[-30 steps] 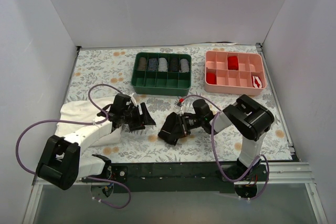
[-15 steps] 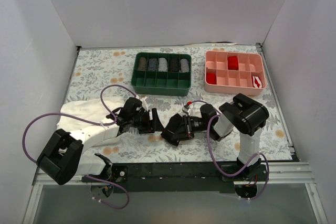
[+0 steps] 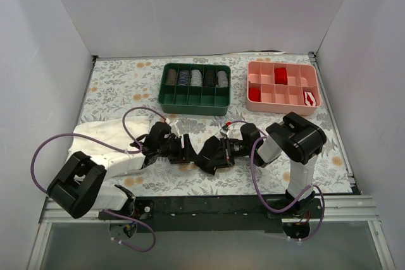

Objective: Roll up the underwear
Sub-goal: Roll the underwear to the center of the board.

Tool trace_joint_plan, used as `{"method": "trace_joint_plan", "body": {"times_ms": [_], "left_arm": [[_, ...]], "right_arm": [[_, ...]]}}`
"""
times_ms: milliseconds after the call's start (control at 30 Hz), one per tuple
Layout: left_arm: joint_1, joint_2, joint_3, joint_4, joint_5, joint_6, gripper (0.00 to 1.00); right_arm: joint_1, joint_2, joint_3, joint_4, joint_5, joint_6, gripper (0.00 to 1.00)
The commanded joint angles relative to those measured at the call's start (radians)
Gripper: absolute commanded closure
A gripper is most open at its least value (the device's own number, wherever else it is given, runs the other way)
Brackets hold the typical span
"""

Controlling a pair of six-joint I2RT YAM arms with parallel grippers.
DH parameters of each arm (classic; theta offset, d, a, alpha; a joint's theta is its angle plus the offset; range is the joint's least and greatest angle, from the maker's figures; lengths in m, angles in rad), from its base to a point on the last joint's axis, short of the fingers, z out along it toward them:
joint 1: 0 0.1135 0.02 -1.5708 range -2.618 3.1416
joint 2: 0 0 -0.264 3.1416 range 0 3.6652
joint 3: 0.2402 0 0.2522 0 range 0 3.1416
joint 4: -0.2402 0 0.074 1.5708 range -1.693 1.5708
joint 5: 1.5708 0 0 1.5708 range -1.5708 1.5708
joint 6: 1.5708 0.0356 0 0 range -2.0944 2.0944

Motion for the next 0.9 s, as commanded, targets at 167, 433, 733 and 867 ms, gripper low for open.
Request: {"method": "trace_joint_plan", "body": {"times_ms": [167,433,733,867], "left_arm": [[-0.014,0.125,0.014,0.029,-0.038,-0.001,0.48],[-0.024,0.189,0.036,-0.014,-0.093,-0.009,0.51],[-0.042,0.281,0.056,-0.051,-0.109,-0.01,0.53],[-0.044,0.307,0.089,-0.113,-0.132,-0.013,0.53]], "right_arm": [[-0.008,-0.067,0.044,-0.092,0.038,-0.07,0.71],[0.021,-0.24,0.165,-0.656,0.21,-0.489,0.46],[0.075,-0.505,0.205,-0.997,0.654,-0.71,0.32],[0.167,-0.634,0.204,-1.081,0.835,-0.791,0.31]]}}
